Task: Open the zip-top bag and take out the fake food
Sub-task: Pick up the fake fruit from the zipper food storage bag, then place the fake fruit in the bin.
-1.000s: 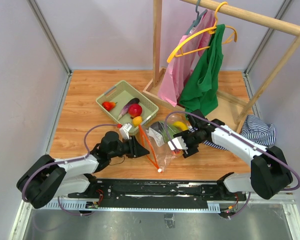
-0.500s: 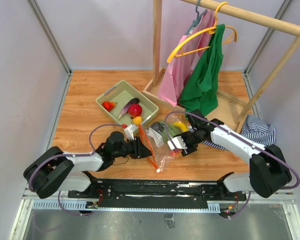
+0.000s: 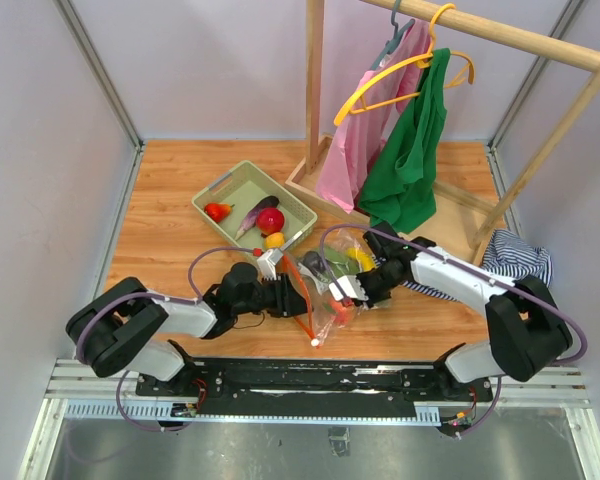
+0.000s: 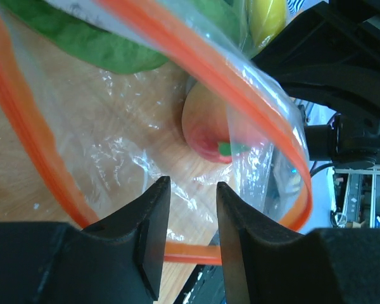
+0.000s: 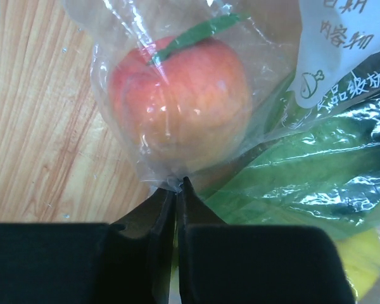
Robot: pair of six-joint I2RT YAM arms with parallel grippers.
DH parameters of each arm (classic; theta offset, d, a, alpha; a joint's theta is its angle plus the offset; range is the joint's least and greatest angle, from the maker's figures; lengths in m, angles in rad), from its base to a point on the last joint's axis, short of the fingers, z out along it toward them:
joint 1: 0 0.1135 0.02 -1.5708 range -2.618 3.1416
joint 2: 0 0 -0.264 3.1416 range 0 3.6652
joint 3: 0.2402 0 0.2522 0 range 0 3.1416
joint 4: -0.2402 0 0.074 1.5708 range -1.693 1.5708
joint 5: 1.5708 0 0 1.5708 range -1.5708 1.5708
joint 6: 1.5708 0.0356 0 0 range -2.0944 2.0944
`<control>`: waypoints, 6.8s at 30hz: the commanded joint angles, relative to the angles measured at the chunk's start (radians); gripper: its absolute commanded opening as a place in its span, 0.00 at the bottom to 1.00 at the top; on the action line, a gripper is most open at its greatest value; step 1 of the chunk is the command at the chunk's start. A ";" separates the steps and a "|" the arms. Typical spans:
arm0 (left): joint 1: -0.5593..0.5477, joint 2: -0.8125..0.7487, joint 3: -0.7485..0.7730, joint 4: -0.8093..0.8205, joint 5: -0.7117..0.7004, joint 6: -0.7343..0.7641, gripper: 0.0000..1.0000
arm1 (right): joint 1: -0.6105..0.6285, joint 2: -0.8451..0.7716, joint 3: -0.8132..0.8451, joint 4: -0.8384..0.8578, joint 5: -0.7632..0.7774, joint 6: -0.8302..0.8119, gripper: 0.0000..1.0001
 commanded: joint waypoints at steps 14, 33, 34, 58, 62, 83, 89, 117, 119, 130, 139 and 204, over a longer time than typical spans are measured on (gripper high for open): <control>-0.048 0.081 0.023 0.130 0.015 -0.032 0.52 | 0.022 -0.041 0.033 -0.019 -0.054 0.076 0.33; -0.049 0.101 0.017 0.227 0.033 -0.071 0.59 | 0.023 -0.089 -0.031 0.100 -0.095 0.122 0.61; -0.049 0.106 0.019 0.230 0.035 -0.072 0.60 | 0.030 -0.079 -0.031 0.106 -0.082 0.129 0.60; -0.081 0.200 0.047 0.290 -0.035 -0.074 0.79 | 0.115 0.042 0.026 0.125 -0.072 0.233 0.01; -0.088 0.208 0.054 0.288 -0.043 -0.070 0.81 | 0.117 0.047 0.031 0.120 -0.087 0.237 0.01; -0.150 0.256 0.136 0.182 -0.116 -0.033 0.91 | 0.126 0.055 0.042 0.131 -0.143 0.272 0.01; -0.155 0.271 0.147 0.181 -0.119 -0.036 0.90 | 0.126 0.054 0.042 0.137 -0.151 0.283 0.01; -0.153 0.138 0.076 0.098 -0.180 -0.013 0.26 | 0.076 0.026 0.019 0.139 0.030 0.217 0.01; -0.153 0.121 0.077 0.075 -0.180 -0.005 0.26 | 0.069 0.024 0.019 0.139 0.038 0.213 0.01; -0.152 -0.023 0.070 -0.105 -0.250 0.052 0.21 | 0.025 0.021 0.016 0.133 0.052 0.208 0.01; -0.152 -0.156 0.082 -0.280 -0.311 0.115 0.19 | 0.007 0.013 0.017 0.120 0.038 0.201 0.01; 0.583 -0.084 0.517 -0.417 -0.189 0.267 0.11 | -0.427 -0.058 0.170 -0.395 -0.400 -0.116 0.54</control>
